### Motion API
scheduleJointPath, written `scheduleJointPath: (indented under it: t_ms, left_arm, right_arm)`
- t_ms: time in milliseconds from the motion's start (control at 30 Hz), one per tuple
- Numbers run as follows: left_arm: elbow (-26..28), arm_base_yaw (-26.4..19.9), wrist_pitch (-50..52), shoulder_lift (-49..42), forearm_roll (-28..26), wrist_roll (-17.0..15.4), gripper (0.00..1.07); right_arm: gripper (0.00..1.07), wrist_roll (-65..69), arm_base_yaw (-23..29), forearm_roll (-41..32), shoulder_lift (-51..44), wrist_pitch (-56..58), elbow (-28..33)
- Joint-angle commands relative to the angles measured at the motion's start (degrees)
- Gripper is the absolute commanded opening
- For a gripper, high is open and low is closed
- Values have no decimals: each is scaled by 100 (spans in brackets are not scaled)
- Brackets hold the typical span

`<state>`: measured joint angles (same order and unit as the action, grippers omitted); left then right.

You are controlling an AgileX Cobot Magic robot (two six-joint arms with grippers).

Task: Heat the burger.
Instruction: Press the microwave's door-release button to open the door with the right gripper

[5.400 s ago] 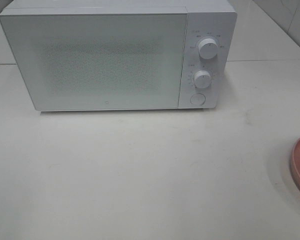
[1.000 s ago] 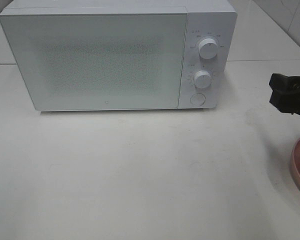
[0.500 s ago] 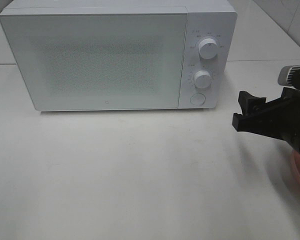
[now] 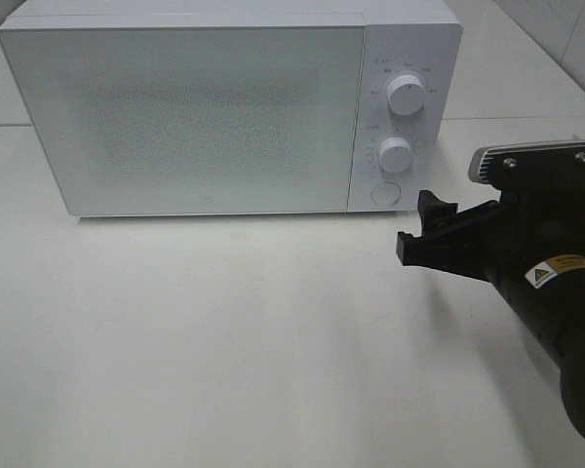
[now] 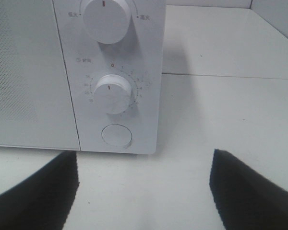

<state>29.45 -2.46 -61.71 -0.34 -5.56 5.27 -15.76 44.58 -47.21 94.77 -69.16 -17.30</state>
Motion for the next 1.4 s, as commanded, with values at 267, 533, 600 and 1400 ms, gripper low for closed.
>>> scheduleJointPath:
  t_ms: [267,533,600,1400]
  left_arm:
    - [0,-6,52,-74,-63,0,98]
    - [0,-6,52,-74,-63,0,98]
    - [0,-6,52,-74,-63,0,98]
    - [0,-6,52,-74,-63,0,98]
  right_arm:
    - [76,-74,29,-40,332,-745,-493]
    - [76,86,29,-29,332,-722,-573]
    - [76,321,29,-29,332,-722,-573]
    - [25,7460,29,-29,332,34,-573]
